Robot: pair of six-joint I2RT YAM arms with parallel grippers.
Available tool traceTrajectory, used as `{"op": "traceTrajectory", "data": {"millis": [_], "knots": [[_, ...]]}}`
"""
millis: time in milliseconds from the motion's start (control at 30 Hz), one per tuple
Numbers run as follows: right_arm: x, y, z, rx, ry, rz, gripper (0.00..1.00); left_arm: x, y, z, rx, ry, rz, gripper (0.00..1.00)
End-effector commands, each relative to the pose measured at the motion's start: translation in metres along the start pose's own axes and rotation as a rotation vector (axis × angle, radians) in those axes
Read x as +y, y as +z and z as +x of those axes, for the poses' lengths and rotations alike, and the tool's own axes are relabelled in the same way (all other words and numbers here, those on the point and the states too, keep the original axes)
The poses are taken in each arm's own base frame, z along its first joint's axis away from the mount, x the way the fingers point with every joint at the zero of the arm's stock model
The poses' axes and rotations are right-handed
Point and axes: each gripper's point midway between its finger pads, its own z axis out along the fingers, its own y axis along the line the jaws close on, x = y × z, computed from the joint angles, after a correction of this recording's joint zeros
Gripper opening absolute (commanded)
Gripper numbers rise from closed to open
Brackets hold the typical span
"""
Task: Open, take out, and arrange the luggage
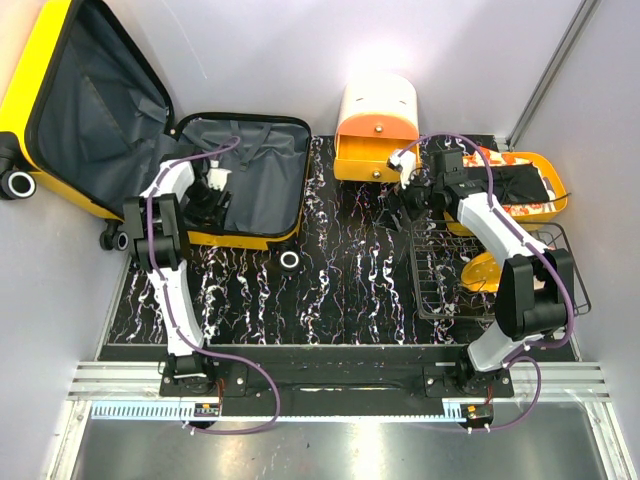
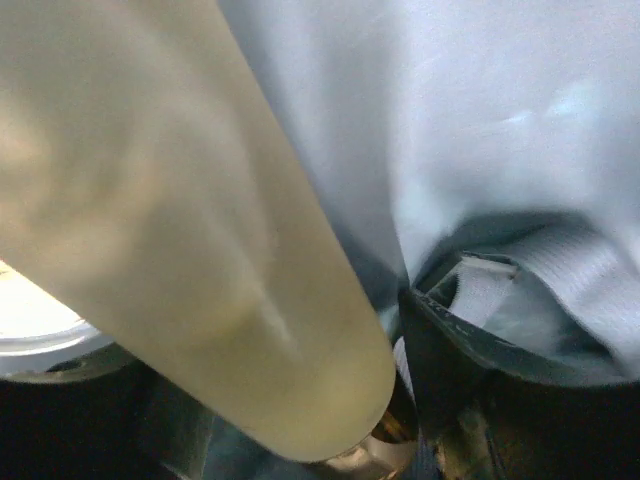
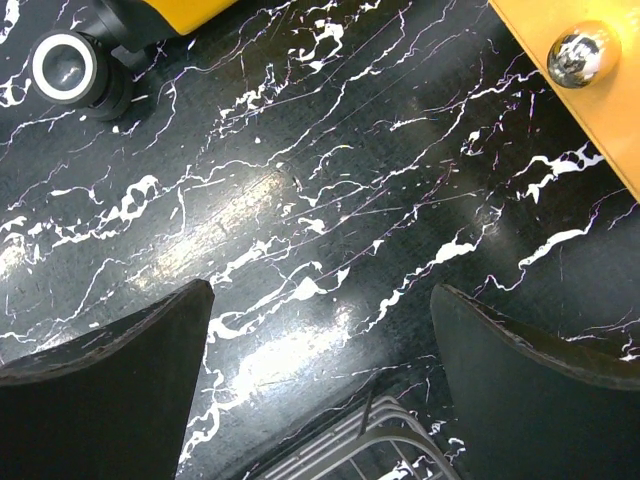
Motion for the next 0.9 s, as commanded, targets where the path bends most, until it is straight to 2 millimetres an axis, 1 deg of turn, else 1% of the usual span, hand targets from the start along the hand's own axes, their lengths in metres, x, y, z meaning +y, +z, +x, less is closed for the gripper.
{"op": "traceTrajectory", "data": {"millis": [0, 33, 67, 100, 167, 233, 267, 300, 333, 400, 433, 533, 633, 700, 767, 833, 867], "knots": [[0.0, -0.003, -0.014, -0.048, -0.077, -0.038, 1.0, -0.05, -0.001, -0.029, -0.078, -0.022, 0.114, 0.7], [0.001, -0.003, -0.013, -0.047, -0.075, -0.044, 1.0, -0.052, -0.004, -0.033, -0.097, -0.018, 0.118, 0.7], [0.001, -0.002, -0.013, -0.046, -0.068, -0.046, 0.99, -0.053, -0.008, -0.034, -0.111, -0.017, 0.119, 0.67], [0.002, -0.003, -0.015, -0.052, -0.069, -0.051, 0.99, -0.053, -0.017, -0.038, -0.139, -0.012, 0.115, 0.65], [0.003, -0.003, -0.018, -0.061, -0.091, -0.059, 0.99, -0.055, -0.026, -0.048, -0.185, 0.01, 0.122, 0.61], [-0.001, -0.002, -0.021, -0.063, -0.085, -0.05, 0.99, -0.051, -0.045, -0.06, -0.236, 0.024, 0.097, 0.61], [-0.004, -0.004, -0.031, -0.075, -0.07, -0.031, 1.0, -0.051, -0.053, -0.064, -0.255, 0.024, 0.102, 0.62], [-0.006, -0.005, -0.033, -0.078, -0.069, -0.028, 0.99, -0.051, -0.064, -0.066, -0.273, 0.028, 0.107, 0.69], [-0.006, -0.006, -0.036, -0.086, -0.079, -0.026, 0.99, -0.048, -0.077, -0.076, -0.309, 0.034, 0.096, 0.72], [-0.005, -0.006, -0.042, -0.108, -0.105, -0.037, 0.99, -0.048, -0.092, -0.084, -0.344, 0.025, 0.099, 0.8], [-0.006, -0.006, -0.044, -0.115, -0.106, -0.038, 0.99, -0.048, -0.103, -0.092, -0.377, 0.028, 0.097, 0.81], [-0.006, -0.006, -0.053, -0.14, -0.109, -0.047, 0.99, -0.054, -0.112, -0.106, -0.421, 0.063, 0.118, 0.83], [-0.01, -0.006, -0.064, -0.161, -0.116, -0.043, 0.99, -0.061, -0.105, -0.113, -0.418, 0.107, 0.125, 0.82], [-0.011, -0.005, -0.069, -0.173, -0.121, -0.048, 0.99, -0.072, -0.095, -0.117, -0.408, 0.116, 0.15, 0.81], [-0.012, -0.004, -0.076, -0.184, -0.13, -0.047, 0.99, -0.079, -0.081, -0.117, -0.384, 0.102, 0.167, 0.8], [-0.016, -0.004, -0.08, -0.191, -0.132, -0.037, 0.98, -0.08, -0.071, -0.117, -0.373, 0.09, 0.171, 0.79], [-0.017, -0.005, -0.081, -0.193, -0.13, -0.033, 0.98, -0.089, -0.062, -0.118, -0.356, 0.092, 0.18, 0.78]]}}
